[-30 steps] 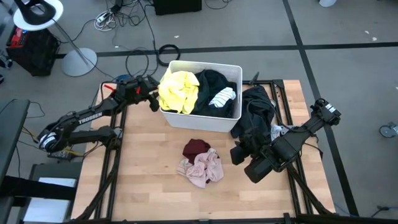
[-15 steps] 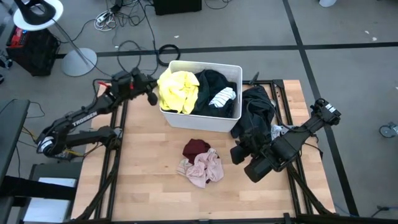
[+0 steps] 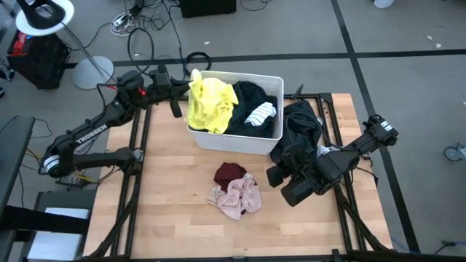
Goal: Sort clothes
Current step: Put the yellow shirt into the laundry organizer
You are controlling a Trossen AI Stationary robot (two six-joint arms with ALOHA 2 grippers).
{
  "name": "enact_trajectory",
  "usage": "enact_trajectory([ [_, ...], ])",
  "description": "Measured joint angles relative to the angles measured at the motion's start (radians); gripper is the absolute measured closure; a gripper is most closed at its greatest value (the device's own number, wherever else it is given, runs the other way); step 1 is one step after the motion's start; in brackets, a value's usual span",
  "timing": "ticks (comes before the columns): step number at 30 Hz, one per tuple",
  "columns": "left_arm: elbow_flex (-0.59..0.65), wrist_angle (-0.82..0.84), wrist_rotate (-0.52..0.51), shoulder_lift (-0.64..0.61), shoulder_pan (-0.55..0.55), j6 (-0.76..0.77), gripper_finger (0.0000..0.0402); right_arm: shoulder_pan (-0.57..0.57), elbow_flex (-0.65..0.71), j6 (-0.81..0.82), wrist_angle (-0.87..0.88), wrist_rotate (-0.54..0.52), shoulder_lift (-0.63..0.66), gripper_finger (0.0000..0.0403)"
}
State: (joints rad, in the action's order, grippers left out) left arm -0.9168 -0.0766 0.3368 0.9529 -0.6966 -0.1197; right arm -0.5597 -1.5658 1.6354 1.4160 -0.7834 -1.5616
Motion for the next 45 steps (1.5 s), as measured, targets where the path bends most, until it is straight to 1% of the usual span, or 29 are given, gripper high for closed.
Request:
enact_trajectory([
  [4, -0.089, 0.0, 0.002, 0.065, 0.062, 0.001, 0.0401, 0.015, 0.0, -0.016, 0.0, 0.0, 0.0, 0.029],
  [7, -0.157, -0.002, 0.023, 0.124, 0.1, 0.02, 0.0401, 0.022, 0.0, -0.023, 0.0, 0.0, 0.0, 0.029],
  [9, -0.179, -0.004, 0.034, 0.165, 0.114, 0.023, 0.0401, 0.025, 0.0, -0.025, 0.0, 0.0, 0.0, 0.029],
  [11, -0.181, 0.034, 0.036, 0.199, 0.117, 0.024, 0.0401, 0.026, 0.0, -0.025, -0.004, 0.0, 0.0, 0.029],
  [14, -0.18, 0.173, 0.03, 0.246, 0.109, 0.022, 0.0401, 0.026, 0.0, -0.024, -0.022, -0.001, 0.0, 0.029],
  [17, -0.179, 0.321, -0.002, 0.294, 0.09, -0.012, 0.0401, 0.025, 0.0, -0.024, -0.042, -0.001, 0.0, 0.029],
  [20, -0.179, 0.398, -0.03, 0.369, 0.08, -0.029, 0.0401, 0.023, 0.0, -0.024, -0.053, 0.0, 0.0, 0.0291],
  [25, -0.182, 0.418, -0.037, 0.499, 0.079, -0.01, 0.0401, 0.019, 0.0, -0.024, -0.054, 0.0, -0.001, 0.0291],
  [28, -0.187, 0.402, -0.065, 0.556, 0.082, -0.022, 0.0401, 0.019, 0.0, -0.032, -0.054, 0.001, -0.001, 0.0291],
  [30, -0.188, 0.401, -0.101, 0.572, 0.084, -0.033, 0.0401, 0.019, 0.0, -0.04, -0.054, 0.001, -0.001, 0.0291],
  [35, -0.186, 0.4, -0.195, 0.585, 0.103, -0.128, 0.0399, 0.019, 0.0, -0.048, -0.053, 0.007, -0.001, 0.0291],
  [38, -0.209, 0.418, -0.256, 0.584, 0.117, -0.192, 0.0399, 0.019, 0.0, -0.062, -0.053, 0.017, -0.001, 0.0291],
  [42, -0.257, 0.437, -0.31, 0.589, 0.142, -0.36, 0.0399, 0.019, 0.0, -0.067, -0.053, 0.019, -0.001, 0.0291],
  [45, -0.268, 0.407, -0.315, 0.588, 0.165, -0.5, 0.0399, 0.019, 0.0, -0.068, -0.051, 0.019, -0.001, 0.0291],
])
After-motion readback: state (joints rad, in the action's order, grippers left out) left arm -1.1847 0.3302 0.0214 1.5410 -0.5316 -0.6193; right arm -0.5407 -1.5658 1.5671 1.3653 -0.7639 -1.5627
